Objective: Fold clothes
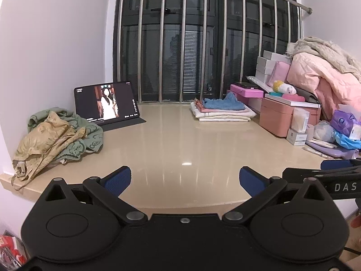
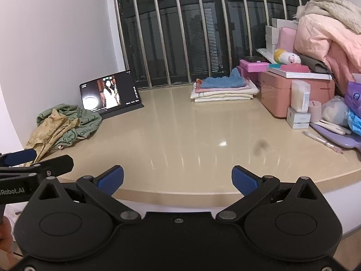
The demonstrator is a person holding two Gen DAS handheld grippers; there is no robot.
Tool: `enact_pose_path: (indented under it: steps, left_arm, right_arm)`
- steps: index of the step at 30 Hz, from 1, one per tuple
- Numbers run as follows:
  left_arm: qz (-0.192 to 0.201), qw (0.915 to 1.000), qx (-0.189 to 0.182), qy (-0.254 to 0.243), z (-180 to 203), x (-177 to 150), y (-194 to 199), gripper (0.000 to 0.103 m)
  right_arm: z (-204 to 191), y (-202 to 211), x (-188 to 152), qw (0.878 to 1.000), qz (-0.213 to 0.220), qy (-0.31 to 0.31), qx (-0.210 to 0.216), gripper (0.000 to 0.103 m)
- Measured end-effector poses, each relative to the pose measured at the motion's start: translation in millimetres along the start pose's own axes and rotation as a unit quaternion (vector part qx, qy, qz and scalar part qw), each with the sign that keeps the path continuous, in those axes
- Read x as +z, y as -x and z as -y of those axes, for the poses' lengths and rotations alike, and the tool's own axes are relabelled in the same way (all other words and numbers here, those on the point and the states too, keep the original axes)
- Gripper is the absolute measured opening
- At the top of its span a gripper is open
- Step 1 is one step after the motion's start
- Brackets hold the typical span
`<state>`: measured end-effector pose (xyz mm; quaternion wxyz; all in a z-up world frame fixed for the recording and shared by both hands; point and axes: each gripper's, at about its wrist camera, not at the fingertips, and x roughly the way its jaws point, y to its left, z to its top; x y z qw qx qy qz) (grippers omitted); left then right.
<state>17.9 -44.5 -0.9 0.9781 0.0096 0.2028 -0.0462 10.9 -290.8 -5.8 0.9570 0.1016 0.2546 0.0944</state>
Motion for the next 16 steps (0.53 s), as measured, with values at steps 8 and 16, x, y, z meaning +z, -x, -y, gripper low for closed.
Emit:
enact_pose_path:
  steps: [8, 16]
  left_arm:
    - [-0.003, 1.0, 0.002, 0.002, 10.8, -4.1, -1.0, 0.103]
    - [0.014, 0.9998, 0.011, 0.005, 12.4, -1.2, 3.0, 0.102]
  right_arm:
    - [1.3, 2.5, 0.4, 1.0, 0.005, -0.009, 0.0, 0.103]
    - [2.2, 1.4, -0.8, 1.0, 0.002, -0.007, -0.001, 0.103]
